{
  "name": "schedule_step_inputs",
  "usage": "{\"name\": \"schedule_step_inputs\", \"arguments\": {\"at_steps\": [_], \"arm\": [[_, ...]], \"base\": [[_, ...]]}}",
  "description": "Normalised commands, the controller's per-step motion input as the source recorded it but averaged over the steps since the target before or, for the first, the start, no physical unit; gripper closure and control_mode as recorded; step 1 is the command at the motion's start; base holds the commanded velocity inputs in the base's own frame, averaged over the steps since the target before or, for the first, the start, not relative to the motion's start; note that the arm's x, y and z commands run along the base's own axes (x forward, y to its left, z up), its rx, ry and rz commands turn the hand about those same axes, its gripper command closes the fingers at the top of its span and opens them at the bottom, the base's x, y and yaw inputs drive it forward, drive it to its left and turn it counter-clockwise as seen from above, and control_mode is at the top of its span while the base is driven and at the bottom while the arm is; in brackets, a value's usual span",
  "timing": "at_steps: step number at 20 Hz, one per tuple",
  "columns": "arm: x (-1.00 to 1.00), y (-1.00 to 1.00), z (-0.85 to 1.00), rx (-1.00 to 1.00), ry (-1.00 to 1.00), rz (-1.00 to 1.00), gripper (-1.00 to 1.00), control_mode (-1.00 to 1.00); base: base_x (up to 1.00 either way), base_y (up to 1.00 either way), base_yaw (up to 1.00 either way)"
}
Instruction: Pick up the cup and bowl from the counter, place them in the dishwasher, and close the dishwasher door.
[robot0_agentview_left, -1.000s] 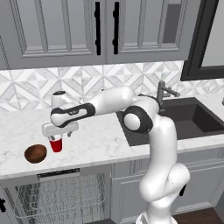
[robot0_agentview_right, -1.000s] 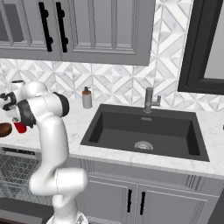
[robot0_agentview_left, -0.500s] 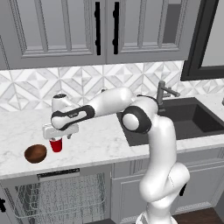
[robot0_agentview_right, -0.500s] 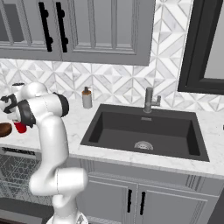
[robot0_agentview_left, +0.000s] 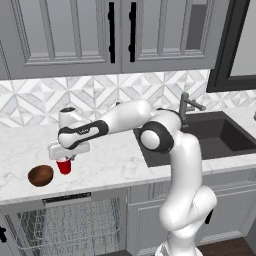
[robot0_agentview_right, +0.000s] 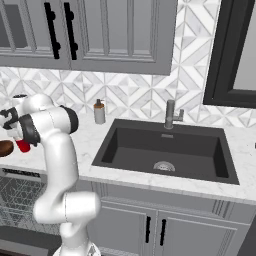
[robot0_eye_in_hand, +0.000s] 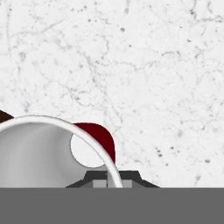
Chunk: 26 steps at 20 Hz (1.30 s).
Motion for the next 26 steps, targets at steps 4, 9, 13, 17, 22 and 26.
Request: {"name": "schedule_step_inputs", "arguments": {"at_steps": [4, 9, 13, 17, 22, 26], "arm": [[-0.6, -0.25, 0.02, 0.01, -0.12, -0.01, 1.0, -1.0], [-0.86, -0.43, 0.24, 0.09, -0.23, -0.05, 1.0, -1.0], [-1.0, -0.46, 0.31, 0.1, -0.17, -0.06, 1.0, -1.0], [-1.0, -0.29, 0.28, 0.05, -0.06, 0.0, 1.0, -1.0], [-1.0, -0.12, 0.32, 0.01, 0.01, -0.01, 1.0, -1.0], [-0.56, 0.1, 0.37, -0.13, 0.21, -0.11, 1.0, -1.0]], "base": [[0.0, 0.0, 0.0], [0.0, 0.0, 0.0], [0.0, 0.0, 0.0], [0.0, 0.0, 0.0], [0.0, 0.0, 0.0], [0.0, 0.0, 0.0]]}}
